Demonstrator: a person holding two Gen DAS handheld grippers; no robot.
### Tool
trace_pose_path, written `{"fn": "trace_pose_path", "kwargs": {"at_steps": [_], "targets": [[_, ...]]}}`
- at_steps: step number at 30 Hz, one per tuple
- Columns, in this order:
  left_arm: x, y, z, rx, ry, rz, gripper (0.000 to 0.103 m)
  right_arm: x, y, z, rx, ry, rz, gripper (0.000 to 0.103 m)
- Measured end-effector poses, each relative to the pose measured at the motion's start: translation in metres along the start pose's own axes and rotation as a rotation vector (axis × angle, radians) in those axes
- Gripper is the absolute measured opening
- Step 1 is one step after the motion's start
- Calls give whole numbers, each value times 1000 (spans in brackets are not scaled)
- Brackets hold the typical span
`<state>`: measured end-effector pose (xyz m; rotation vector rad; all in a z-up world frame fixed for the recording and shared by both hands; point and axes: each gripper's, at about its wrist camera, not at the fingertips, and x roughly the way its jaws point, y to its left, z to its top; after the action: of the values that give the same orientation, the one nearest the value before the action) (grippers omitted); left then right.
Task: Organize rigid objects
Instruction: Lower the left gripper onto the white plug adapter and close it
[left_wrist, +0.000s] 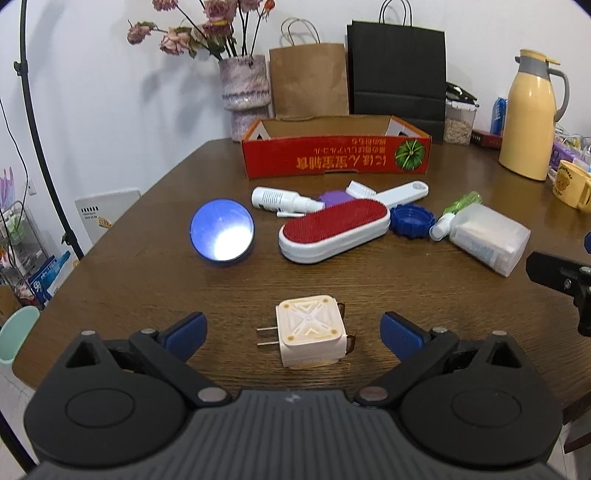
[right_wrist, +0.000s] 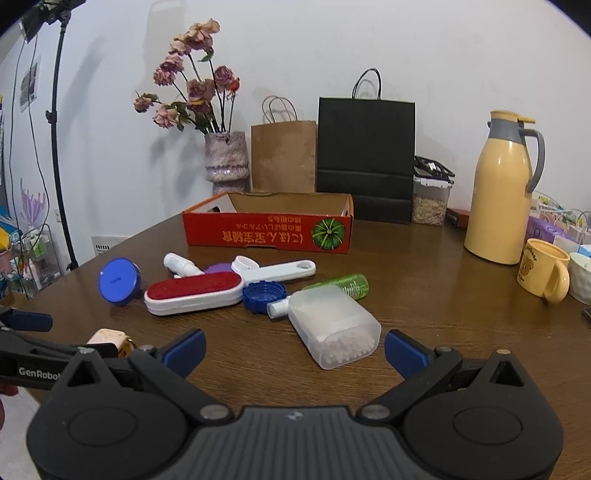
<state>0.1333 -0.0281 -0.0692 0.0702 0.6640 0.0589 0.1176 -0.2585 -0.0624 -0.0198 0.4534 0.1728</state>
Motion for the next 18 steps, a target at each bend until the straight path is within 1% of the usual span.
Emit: {"fn": "trace_pose_path", "kwargs": {"at_steps": [3, 11, 16, 18], "targets": [[8, -1, -1, 0, 20, 4, 100, 8, -3, -2, 2, 15, -2, 103], [27, -1, -3, -20, 73, 13, 85, 30, -8, -5, 5, 54, -2, 103], [35, -1, -4, -22, 92, 3, 79, 41, -9, -7, 4, 71, -5, 103], [37, -1, -3, -25, 92, 1, 79, 45, -11, -7, 5, 77, -5, 103]]}}
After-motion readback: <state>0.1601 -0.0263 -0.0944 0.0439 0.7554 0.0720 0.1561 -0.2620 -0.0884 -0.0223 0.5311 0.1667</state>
